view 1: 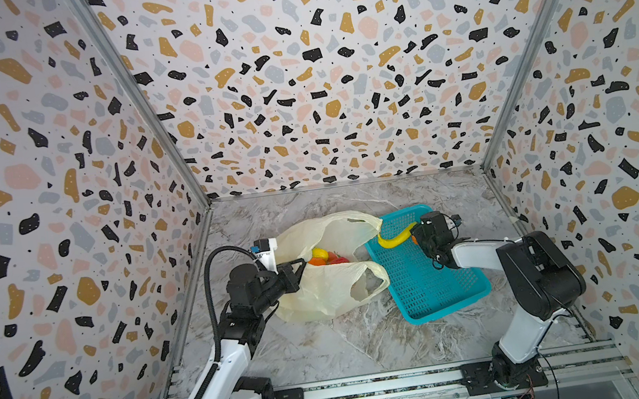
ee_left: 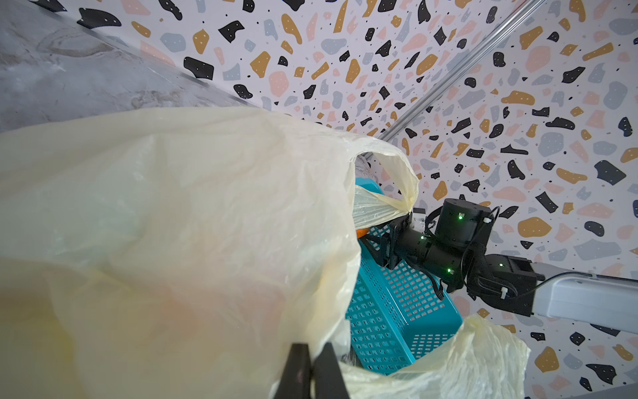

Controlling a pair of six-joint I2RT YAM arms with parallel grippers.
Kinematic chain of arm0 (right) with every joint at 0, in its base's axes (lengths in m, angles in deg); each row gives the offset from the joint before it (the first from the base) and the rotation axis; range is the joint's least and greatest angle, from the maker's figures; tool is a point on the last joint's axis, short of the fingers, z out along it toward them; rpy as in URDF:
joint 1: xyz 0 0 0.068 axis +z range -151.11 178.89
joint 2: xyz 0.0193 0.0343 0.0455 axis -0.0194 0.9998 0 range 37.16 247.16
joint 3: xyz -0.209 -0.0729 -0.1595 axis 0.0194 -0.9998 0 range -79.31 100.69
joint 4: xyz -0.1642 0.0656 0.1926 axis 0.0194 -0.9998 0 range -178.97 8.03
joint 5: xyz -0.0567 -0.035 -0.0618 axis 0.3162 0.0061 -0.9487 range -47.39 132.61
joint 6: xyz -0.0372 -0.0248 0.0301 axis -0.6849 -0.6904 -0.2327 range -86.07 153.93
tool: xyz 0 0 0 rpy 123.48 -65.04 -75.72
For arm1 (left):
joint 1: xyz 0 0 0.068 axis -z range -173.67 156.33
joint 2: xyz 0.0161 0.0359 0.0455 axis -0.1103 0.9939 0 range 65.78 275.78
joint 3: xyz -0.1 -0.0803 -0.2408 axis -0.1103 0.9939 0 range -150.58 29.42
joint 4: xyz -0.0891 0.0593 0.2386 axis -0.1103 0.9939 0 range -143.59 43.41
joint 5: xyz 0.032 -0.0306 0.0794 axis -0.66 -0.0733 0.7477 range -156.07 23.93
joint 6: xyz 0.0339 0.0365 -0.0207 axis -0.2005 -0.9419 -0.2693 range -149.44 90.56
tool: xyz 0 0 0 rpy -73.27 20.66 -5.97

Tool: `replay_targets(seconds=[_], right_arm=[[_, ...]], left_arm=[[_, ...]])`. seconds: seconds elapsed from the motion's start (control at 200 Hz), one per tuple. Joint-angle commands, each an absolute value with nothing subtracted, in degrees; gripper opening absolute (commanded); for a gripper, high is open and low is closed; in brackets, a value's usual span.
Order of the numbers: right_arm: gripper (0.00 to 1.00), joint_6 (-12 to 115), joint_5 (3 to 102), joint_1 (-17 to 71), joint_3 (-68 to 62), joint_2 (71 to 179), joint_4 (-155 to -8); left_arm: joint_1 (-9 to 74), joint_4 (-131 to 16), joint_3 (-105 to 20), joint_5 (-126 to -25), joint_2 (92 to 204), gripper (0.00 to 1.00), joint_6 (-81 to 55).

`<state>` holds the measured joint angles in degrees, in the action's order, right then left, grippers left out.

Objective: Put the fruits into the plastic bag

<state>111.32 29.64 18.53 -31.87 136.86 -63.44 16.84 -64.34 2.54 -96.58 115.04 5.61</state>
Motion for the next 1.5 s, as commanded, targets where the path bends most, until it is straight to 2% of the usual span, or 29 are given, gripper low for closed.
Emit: replay_targets(seconds=[0.0, 0.055, 0.195, 0.295, 0.606, 0.636, 0.681, 0.721, 0.766, 0.841, 0.971, 1.257, 1.497], right_arm=[[0.58, 113.74, 32.68, 18.57, -31.49, 139.68, -65.86], [0.49, 113.85, 33.61, 18.57, -31.73, 140.14, -65.06], [0.15, 114.01, 35.52, 18.58, -33.45, 139.80, -62.57], [0.00, 113.94, 35.64, 18.65, -35.36, 138.03, -61.87], [0.00, 110.66, 38.32, 18.66, -40.68, 132.32, -59.72], [0.10, 109.64, 38.70, 18.66, -40.57, 132.06, -59.45], [0.36, 107.91, 39.17, 18.66, -39.85, 131.98, -59.77], [0.51, 106.83, 39.49, 18.66, -38.73, 132.02, -61.54], [0.62, 105.98, 39.70, 18.66, -37.47, 132.54, -63.39], [0.72, 105.92, 40.18, 18.58, -36.23, 133.68, -63.99], [0.75, 108.30, 40.25, 18.53, -34.36, 136.73, -63.25], [0.75, 114.88, 41.06, 18.68, -29.88, 144.47, -62.28], [0.73, 115.69, 42.25, 19.45, -29.06, 147.25, -62.18]], left_arm=[[16.48, -66.61, 3.01, -96.31, 114.29, 0.00, 4.23], [16.53, -66.63, 3.10, -96.23, 114.22, 0.00, 4.17], [16.53, -66.75, 3.18, -96.04, 114.38, 0.00, 4.01], [16.53, -66.77, 3.10, -96.06, 114.42, 0.00, 4.05], [16.53, -66.67, 3.13, -96.05, 114.69, 0.00, 4.22], [16.53, -66.62, 3.01, -96.10, 114.65, 0.00, 4.20], [16.51, -66.60, 2.98, -96.16, 114.61, 0.00, 4.22], [16.53, -66.59, 2.97, -96.17, 114.64, 0.00, 4.22], [16.53, -66.60, 2.98, -96.14, 114.70, 0.00, 4.22], [16.52, -66.60, 3.03, -96.05, 114.68, 0.00, 4.22], [16.52, -66.65, 3.07, -96.10, 114.74, 0.00, 4.22], [16.53, -66.50, 3.17, -95.87, 114.43, 0.00, 3.79], [16.53, -66.57, 3.55, -95.52, 114.25, 0.00, 3.52]])
